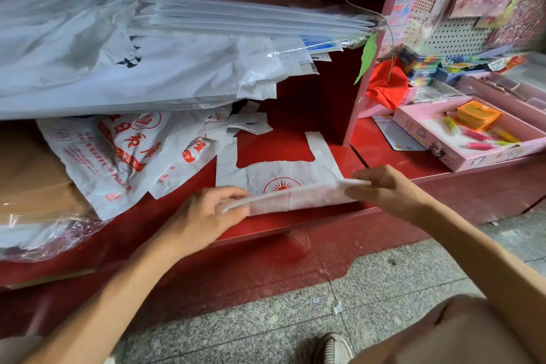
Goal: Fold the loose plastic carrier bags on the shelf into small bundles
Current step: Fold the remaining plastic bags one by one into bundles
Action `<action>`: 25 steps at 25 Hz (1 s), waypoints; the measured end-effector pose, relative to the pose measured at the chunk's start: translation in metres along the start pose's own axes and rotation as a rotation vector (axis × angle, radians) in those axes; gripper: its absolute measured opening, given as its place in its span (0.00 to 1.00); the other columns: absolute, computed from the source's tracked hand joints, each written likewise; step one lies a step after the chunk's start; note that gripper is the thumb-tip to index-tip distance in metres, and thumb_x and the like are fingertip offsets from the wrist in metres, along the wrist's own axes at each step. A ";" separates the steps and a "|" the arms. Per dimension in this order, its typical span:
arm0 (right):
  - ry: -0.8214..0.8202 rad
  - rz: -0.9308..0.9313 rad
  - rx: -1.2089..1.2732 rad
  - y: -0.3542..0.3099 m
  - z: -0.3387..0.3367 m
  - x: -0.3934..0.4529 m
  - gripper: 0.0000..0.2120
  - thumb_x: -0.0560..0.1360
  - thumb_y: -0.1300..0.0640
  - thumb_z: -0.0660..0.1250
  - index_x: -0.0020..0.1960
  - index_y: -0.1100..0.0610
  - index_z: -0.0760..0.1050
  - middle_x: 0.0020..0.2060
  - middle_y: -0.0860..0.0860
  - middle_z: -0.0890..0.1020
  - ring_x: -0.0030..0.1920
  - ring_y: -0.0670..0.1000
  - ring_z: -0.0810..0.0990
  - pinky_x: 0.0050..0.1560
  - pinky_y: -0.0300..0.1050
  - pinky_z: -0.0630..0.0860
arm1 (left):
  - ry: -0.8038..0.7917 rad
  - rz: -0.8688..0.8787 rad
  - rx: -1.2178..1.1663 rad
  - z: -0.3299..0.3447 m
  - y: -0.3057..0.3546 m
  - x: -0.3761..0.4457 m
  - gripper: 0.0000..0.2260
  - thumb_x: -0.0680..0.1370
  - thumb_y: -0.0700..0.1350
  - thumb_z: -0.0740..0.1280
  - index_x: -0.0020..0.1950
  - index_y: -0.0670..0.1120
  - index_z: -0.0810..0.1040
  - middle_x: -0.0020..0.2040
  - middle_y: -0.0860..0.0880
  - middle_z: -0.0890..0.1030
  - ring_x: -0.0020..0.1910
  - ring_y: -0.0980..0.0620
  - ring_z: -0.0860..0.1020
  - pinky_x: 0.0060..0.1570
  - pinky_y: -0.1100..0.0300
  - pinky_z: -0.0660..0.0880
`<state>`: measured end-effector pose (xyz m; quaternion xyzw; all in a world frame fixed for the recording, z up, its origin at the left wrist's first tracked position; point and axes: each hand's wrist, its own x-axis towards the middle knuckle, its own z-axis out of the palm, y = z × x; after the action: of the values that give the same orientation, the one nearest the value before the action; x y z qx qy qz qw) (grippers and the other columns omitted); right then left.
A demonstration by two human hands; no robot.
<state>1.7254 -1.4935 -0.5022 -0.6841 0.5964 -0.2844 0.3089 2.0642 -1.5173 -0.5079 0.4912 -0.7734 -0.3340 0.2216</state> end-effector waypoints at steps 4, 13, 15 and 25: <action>0.175 0.122 0.189 0.004 0.005 0.005 0.13 0.78 0.52 0.68 0.41 0.62 0.78 0.32 0.50 0.77 0.33 0.48 0.72 0.34 0.44 0.65 | 0.188 -0.228 -0.228 -0.002 -0.005 0.006 0.08 0.72 0.45 0.74 0.49 0.55 0.81 0.42 0.58 0.85 0.43 0.61 0.83 0.46 0.60 0.76; 0.273 0.274 -0.160 0.005 0.022 0.026 0.14 0.73 0.56 0.72 0.57 0.56 0.74 0.34 0.47 0.81 0.34 0.48 0.78 0.33 0.43 0.68 | 0.312 -0.285 0.052 0.005 -0.010 0.014 0.28 0.73 0.43 0.74 0.70 0.51 0.69 0.41 0.53 0.82 0.43 0.53 0.80 0.42 0.59 0.72; 0.426 0.226 -0.302 0.001 0.024 0.026 0.13 0.74 0.53 0.70 0.56 0.54 0.73 0.35 0.45 0.79 0.40 0.52 0.79 0.37 0.45 0.69 | 0.374 -0.162 0.245 0.007 -0.013 0.013 0.30 0.71 0.42 0.74 0.71 0.49 0.68 0.50 0.50 0.79 0.49 0.50 0.77 0.48 0.56 0.72; -0.182 -0.158 -0.598 0.001 0.021 0.017 0.39 0.65 0.48 0.76 0.74 0.47 0.67 0.71 0.44 0.72 0.69 0.47 0.70 0.68 0.50 0.68 | -0.205 0.156 0.568 -0.002 -0.012 0.015 0.43 0.67 0.68 0.70 0.78 0.62 0.54 0.75 0.65 0.56 0.73 0.64 0.56 0.72 0.57 0.55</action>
<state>1.7433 -1.5091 -0.5159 -0.8114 0.5686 -0.0571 0.1232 2.0666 -1.5356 -0.5151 0.4364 -0.8894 -0.1345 0.0212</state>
